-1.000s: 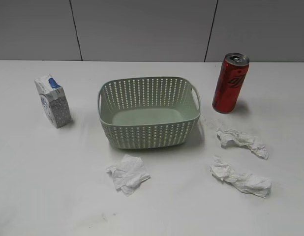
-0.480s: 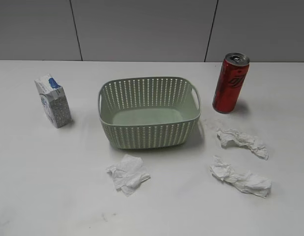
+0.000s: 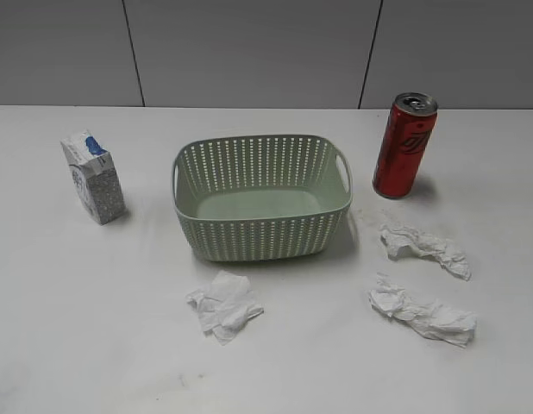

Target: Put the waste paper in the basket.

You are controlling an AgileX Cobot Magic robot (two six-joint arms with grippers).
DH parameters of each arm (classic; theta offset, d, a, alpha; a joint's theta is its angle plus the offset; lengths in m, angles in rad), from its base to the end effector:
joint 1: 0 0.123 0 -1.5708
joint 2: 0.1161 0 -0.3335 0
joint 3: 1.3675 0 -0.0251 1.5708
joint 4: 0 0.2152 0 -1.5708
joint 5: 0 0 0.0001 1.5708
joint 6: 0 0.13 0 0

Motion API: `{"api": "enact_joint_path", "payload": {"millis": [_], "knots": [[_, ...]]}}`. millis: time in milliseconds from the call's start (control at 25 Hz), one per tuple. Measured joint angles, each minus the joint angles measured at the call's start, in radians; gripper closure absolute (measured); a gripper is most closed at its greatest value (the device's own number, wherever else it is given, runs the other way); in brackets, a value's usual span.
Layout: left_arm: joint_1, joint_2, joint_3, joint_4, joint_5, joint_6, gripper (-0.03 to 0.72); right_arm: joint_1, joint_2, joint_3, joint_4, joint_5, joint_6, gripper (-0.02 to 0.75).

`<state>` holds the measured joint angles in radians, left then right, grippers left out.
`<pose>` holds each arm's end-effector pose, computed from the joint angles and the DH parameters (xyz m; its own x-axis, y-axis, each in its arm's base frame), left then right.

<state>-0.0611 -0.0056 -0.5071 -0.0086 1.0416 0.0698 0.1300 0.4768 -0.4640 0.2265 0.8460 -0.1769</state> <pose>-0.0505 0.0021 0.2463 -0.4213 0.0913 -0.9023 0.0955 0.9939 0.0560 0.0260 0.0255 0.2621 -0.6757 -0.1135 -0.7284 -0.2659 0.9591 0.0973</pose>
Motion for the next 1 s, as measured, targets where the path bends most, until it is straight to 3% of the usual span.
{"api": "enact_joint_path", "payload": {"millis": [440,520,600,680,760,1000], "knots": [[0.0,0.0,0.0,0.001,0.0,0.0,0.385,0.0,0.508,-0.103,0.054,-0.082,-0.166,0.149],[0.0,0.0,0.0,0.0,0.0,0.0,0.348,0.003,0.595,-0.127,0.074,-0.106,-0.182,0.149],[0.0,0.0,0.0,-0.002,0.0,0.0,0.241,0.022,0.689,-0.156,0.079,-0.129,-0.187,0.149],[0.0,0.0,0.0,-0.003,0.0,0.0,0.115,0.071,0.77,-0.182,0.079,-0.153,-0.189,0.149],[0.0,0.0,0.0,-0.003,0.0,0.0,0.056,0.141,0.848,-0.206,0.075,-0.197,-0.181,0.149],[0.0,0.0,0.0,-0.003,0.0,0.0,0.05,0.333,1.096,-0.287,-0.101,-0.326,0.092,0.186]]}}
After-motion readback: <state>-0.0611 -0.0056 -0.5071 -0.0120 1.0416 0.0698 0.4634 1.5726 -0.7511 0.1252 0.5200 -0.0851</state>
